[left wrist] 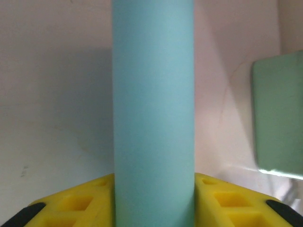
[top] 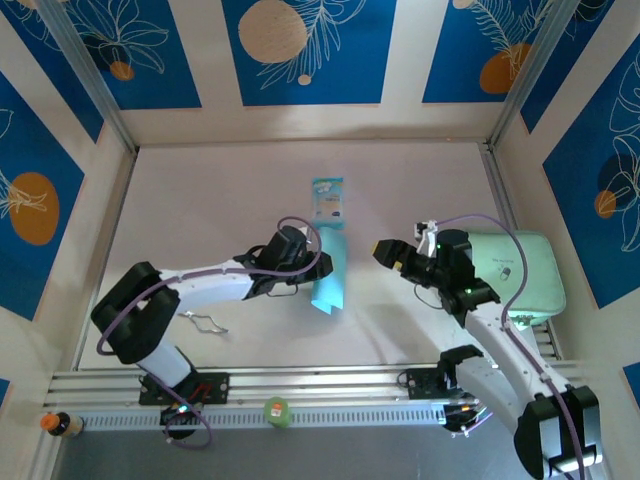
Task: Fold a paper plane with a square sheet of paper (pick it up from the middle)
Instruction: First fold the square sheet of paper in half at the center of the table.
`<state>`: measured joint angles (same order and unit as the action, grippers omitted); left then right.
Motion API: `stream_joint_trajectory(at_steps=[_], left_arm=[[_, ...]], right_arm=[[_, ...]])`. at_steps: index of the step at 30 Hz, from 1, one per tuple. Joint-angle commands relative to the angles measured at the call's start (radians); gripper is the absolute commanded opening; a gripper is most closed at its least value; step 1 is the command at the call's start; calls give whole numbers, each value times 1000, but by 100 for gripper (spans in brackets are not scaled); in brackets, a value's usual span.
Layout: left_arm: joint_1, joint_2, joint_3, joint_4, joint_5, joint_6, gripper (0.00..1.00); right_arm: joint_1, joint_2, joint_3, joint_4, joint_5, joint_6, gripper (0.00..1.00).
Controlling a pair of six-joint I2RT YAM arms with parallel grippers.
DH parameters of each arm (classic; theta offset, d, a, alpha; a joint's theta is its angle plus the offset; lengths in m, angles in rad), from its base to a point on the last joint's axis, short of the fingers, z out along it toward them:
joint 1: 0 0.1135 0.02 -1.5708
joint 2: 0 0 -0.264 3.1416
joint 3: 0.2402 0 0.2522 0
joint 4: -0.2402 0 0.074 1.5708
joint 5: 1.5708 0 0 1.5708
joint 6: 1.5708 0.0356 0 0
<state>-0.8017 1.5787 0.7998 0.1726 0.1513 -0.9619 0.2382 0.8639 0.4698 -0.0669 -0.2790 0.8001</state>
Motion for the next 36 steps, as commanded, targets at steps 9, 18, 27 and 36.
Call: stream_joint_trajectory(at_steps=[9,18,27,36], left_arm=[[25,86,-89,293,119,-168,41],[25,121,-109,249,106,-200,42],[23,106,-44,-13,44,-91,50],[23,90,30,-216,-16,27,59]], right_arm=[[38,100,41,30,-30,79,82],[64,186,54,68,-159,13,80],[126,316,114,6,-151,3,78],[151,377,139,-11,-137,3,78]])
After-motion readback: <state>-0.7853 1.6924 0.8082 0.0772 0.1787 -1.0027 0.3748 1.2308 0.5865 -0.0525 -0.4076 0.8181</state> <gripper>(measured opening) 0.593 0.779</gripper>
